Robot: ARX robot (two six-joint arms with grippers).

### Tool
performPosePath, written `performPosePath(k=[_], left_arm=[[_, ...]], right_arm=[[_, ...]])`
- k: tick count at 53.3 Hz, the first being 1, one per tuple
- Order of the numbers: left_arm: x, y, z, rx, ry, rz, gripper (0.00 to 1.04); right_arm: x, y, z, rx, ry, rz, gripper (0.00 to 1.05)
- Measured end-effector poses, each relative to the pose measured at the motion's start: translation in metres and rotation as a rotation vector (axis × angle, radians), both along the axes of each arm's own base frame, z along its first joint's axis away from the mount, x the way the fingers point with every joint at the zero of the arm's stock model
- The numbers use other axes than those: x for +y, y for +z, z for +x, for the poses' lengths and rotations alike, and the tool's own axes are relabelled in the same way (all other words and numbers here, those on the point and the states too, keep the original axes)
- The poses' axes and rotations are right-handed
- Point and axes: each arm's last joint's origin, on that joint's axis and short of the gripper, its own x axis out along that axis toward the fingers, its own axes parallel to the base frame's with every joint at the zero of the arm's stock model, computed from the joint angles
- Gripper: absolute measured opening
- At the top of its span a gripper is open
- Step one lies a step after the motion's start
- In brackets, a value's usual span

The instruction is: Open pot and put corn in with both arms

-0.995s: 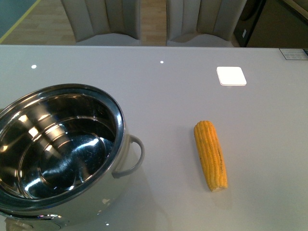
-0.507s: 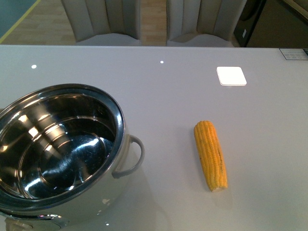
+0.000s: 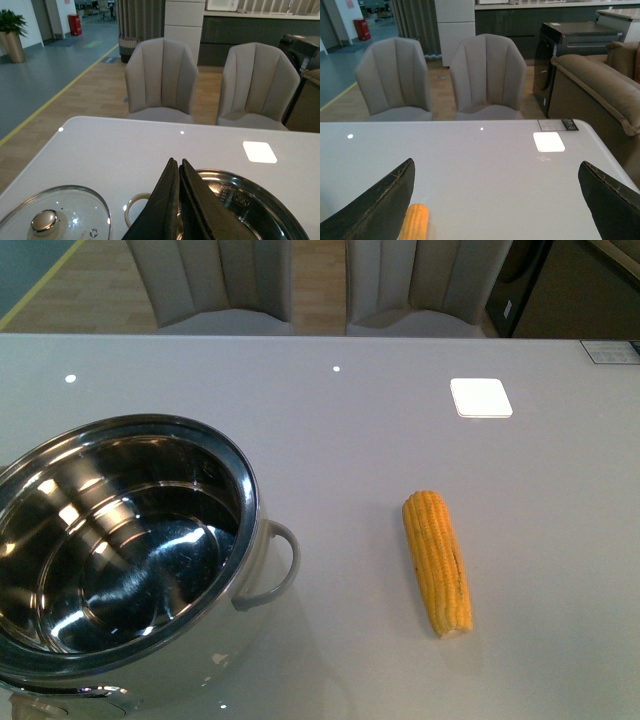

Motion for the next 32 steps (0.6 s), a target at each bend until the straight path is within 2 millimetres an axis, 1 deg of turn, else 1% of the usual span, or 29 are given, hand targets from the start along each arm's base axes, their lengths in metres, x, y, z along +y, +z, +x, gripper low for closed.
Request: performPosePath(k=[11, 14, 16, 17, 19, 20, 25, 27, 30, 31, 32], left_arm=[[0.0, 0.0015, -0.0023, -0.022, 0.0, -0.001, 0.04], [0.0, 0.0015, -0.0024, -0.023, 0.0, 0.0, 0.12], [0.0, 0.0015, -0.0023, -0.023, 0.0, 0.0, 0.19], [0.0, 0.0015, -0.0023, -0.023, 0.0, 0.0, 0.21], [0.0, 0.0015, -0.0023, -0.023, 0.0, 0.0, 0.28], [0.0, 0.0015, -0.0023, -0.023, 0.0, 0.0, 0.33], [0.0, 0.0015, -0.0024, -0.023, 0.0, 0.0, 0.51], [0.0, 0.0015, -0.0023, -0.023, 0.0, 0.0, 0.62], [0.0, 0.0015, -0.0023, -0.023, 0.0, 0.0, 0.74], [0.0, 0.0015, -0.0023, -0.023, 0.0, 0.0, 0.78], [0.0, 0.0015, -0.0024, -0.023, 0.0, 0.0, 0.81]], right_arm=[[0.0, 0.0, 0.0, 0.0, 0.0, 0.0, 0.96], [0.0, 0.0, 0.0, 0.0, 0.0, 0.0, 0.96], [0.0, 0.0, 0.0, 0.0, 0.0, 0.0, 0.96], [0.0, 0.0, 0.0, 0.0, 0.0, 0.0, 0.96], [0.0, 0.0, 0.0, 0.0, 0.0, 0.0, 0.96], [0.0, 0.0, 0.0, 0.0, 0.0, 0.0, 0.96], [0.0, 0.0, 0.0, 0.0, 0.0, 0.0, 0.96], [0.0, 0.0, 0.0, 0.0, 0.0, 0.0, 0.96], [0.0, 0.0, 0.0, 0.0, 0.0, 0.0, 0.96], [0.0, -0.0009, 0.0004, 0.023, 0.008, 0.009, 0.96], [0.0002, -0.0009, 0.0004, 0.081, 0.034, 0.034, 0.96]])
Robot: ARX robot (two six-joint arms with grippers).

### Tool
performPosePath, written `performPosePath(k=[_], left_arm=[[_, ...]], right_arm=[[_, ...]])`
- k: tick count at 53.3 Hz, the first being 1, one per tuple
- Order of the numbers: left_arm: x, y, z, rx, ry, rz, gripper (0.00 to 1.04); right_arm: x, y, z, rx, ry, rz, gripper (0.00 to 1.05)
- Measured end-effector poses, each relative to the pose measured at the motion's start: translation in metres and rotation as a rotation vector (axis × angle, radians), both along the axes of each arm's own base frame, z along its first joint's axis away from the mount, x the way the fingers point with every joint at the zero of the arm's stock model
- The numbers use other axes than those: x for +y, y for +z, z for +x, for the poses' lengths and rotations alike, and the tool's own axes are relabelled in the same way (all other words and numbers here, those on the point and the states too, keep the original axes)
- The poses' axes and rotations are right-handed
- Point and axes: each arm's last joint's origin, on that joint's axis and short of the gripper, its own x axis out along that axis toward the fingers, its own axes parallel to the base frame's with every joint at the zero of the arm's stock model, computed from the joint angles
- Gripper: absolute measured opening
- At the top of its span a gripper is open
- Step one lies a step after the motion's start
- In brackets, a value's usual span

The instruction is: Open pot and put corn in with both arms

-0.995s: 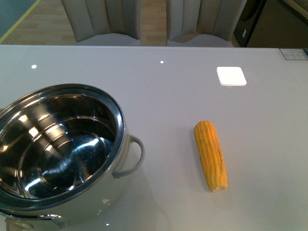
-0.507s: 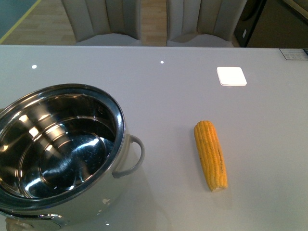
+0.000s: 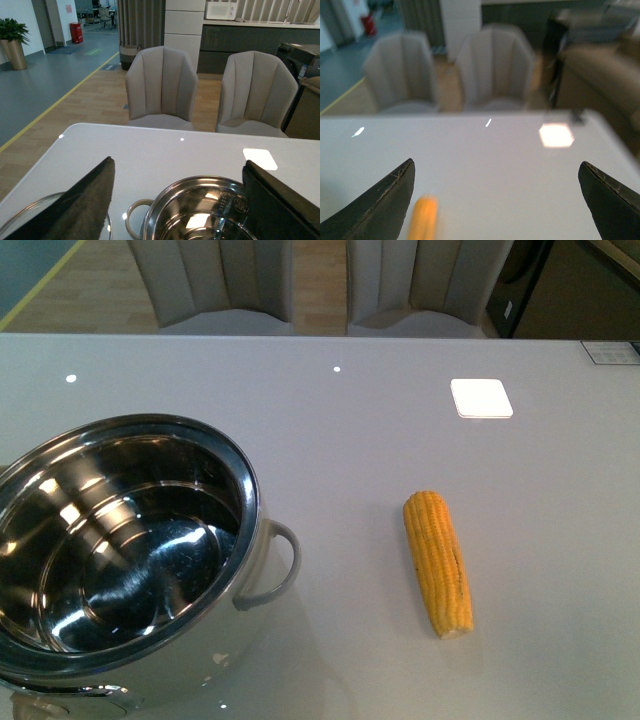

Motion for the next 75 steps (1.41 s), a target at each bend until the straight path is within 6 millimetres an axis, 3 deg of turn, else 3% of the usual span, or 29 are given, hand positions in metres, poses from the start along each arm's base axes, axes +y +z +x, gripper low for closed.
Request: performPosePath(k=[6, 11, 22, 34, 39, 43, 51, 60, 75], left_arm=[[0.0, 0.0, 0.0, 0.0, -0.001, 0.002, 0.99], [0.0, 0.0, 0.0, 0.0, 0.0, 0.003, 0.98], [0.0, 0.0, 0.0, 0.0, 0.0, 0.003, 0.98], [0.0, 0.0, 0.0, 0.0, 0.0, 0.003, 0.98], [0.0, 0.0, 0.0, 0.0, 0.0, 0.003, 0.98], [0.0, 0.0, 0.0, 0.0, 0.0, 0.003, 0.98], [0.0, 0.0, 0.0, 0.0, 0.0, 0.003, 0.98], [0.0, 0.0, 0.0, 0.0, 0.0, 0.003, 0.98], [0.0, 0.0, 0.0, 0.0, 0.0, 0.003, 0.98]], right_arm=[[0.0, -0.004, 0.003, 0.448, 0.016, 0.149, 0.96], [0.003, -0.014, 0.01, 0.581, -0.017, 0.185, 0.96], [0.021, -0.02, 0.034, 0.619, 0.01, 0.161, 0.96], [0.059, -0.042, 0.081, 0.681, 0.1, 0.085, 0.96], [0.069, -0.055, 0.097, 0.713, 0.119, 0.065, 0.96], [0.078, -0.077, 0.112, 0.782, 0.119, 0.03, 0.96], [0.089, -0.105, 0.128, 0.864, 0.113, -0.033, 0.96], [0.107, -0.121, 0.151, 0.856, 0.12, -0.096, 0.96], [0.127, -0.146, 0.17, 0.892, 0.152, -0.157, 0.96]])
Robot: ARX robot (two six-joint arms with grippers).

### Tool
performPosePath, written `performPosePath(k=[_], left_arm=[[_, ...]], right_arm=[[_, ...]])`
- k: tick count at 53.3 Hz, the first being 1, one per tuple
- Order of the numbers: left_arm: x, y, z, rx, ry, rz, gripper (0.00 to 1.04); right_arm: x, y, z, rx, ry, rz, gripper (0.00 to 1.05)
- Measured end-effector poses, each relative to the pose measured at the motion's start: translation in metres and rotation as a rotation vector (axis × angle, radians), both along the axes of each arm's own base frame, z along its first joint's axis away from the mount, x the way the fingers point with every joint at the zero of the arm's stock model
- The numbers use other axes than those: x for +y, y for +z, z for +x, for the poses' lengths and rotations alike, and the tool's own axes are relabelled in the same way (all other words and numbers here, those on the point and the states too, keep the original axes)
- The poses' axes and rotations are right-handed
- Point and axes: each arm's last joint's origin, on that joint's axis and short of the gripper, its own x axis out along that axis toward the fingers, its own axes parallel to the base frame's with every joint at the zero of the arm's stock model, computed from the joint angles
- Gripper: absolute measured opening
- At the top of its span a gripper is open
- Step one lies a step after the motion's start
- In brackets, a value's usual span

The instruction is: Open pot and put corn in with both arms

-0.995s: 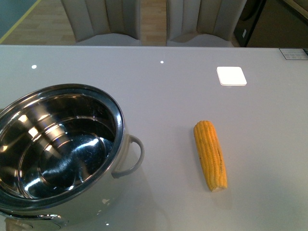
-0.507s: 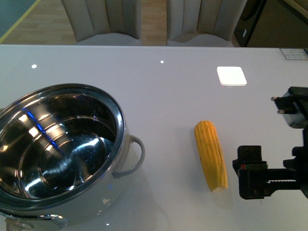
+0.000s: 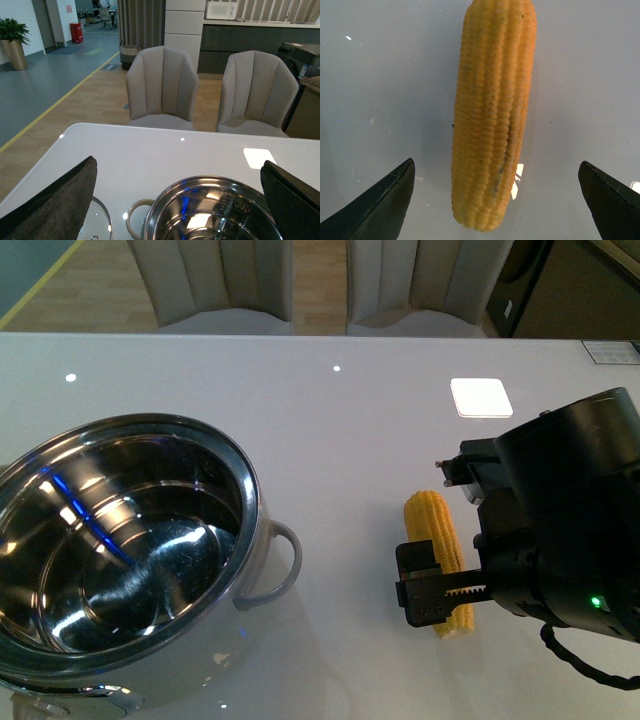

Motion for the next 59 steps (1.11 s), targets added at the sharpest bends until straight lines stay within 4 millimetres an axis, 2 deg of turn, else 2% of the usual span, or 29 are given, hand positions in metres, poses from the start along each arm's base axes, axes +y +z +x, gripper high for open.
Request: performPosePath(k=[35, 45, 50, 59], left_arm=[[0.0, 0.0, 0.0, 0.0, 0.0, 0.0, 0.98], [0.0, 0.0, 0.0, 0.0, 0.0, 0.0, 0.98], [0.0, 0.0, 0.0, 0.0, 0.0, 0.0, 0.98], [0.0, 0.0, 0.0, 0.0, 0.0, 0.0, 0.98]], right_arm=[[0.011, -0.033, 0.035, 0.067, 0.002, -0.035, 0.94], [0.012, -0.037, 0.038, 0.074, 0.007, -0.037, 0.69], [0.013, -0.037, 0.04, 0.075, 0.009, -0.038, 0.54], [0.013, -0.037, 0.039, 0.084, 0.012, -0.037, 0.37]])
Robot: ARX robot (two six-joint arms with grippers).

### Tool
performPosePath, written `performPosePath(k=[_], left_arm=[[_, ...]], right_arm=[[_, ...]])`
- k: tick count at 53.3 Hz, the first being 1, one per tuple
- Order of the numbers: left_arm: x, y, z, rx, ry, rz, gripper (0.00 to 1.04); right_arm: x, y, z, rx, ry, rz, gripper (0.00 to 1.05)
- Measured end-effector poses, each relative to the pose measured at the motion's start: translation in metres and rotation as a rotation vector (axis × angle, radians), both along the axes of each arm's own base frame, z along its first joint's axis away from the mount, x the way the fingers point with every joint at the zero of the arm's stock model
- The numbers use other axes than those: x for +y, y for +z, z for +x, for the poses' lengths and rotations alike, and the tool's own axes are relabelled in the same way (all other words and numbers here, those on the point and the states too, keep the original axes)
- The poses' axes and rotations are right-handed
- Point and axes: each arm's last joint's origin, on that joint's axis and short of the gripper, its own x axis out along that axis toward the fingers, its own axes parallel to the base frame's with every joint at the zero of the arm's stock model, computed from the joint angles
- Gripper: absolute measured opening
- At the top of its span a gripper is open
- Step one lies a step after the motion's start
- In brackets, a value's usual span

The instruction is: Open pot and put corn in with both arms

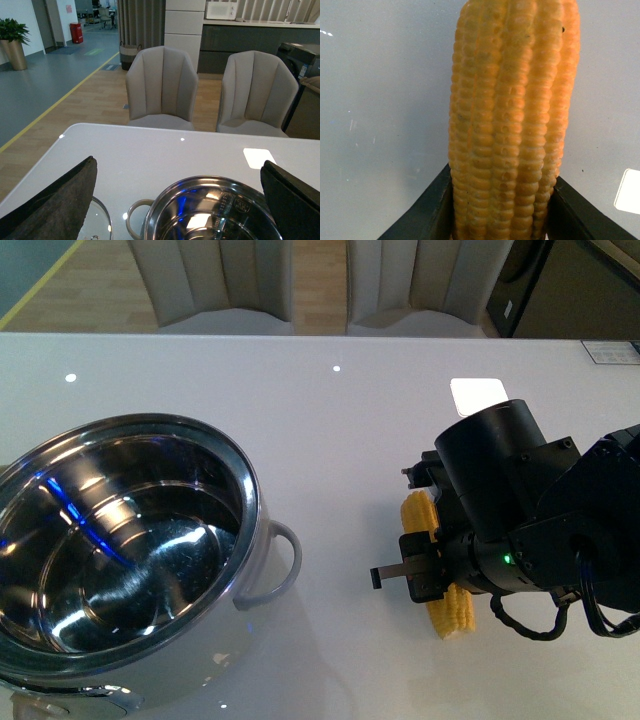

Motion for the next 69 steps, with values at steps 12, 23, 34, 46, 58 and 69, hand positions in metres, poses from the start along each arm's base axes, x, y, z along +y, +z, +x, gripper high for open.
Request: performPosePath(k=[12, 23, 34, 46, 58, 69], left_arm=[[0.0, 0.0, 0.0, 0.0, 0.0, 0.0, 0.98], [0.0, 0.0, 0.0, 0.0, 0.0, 0.0, 0.98], [0.0, 0.0, 0.0, 0.0, 0.0, 0.0, 0.98], [0.0, 0.0, 0.0, 0.0, 0.0, 0.0, 0.98], [0.0, 0.0, 0.0, 0.0, 0.0, 0.0, 0.98], [0.0, 0.0, 0.0, 0.0, 0.0, 0.0, 0.98]], right_arm=[[-0.004, 0.018, 0.0, -0.007, -0.013, 0.064, 0.25], [-0.011, 0.083, 0.009, -0.114, -0.04, 0.271, 0.22], [-0.009, 0.137, 0.006, -0.165, -0.049, 0.46, 0.2], [0.009, 0.164, -0.007, -0.165, -0.006, 0.573, 0.19], [0.033, 0.171, -0.019, -0.146, 0.059, 0.612, 0.19], [0.052, 0.176, -0.016, -0.124, 0.084, 0.654, 0.18]])
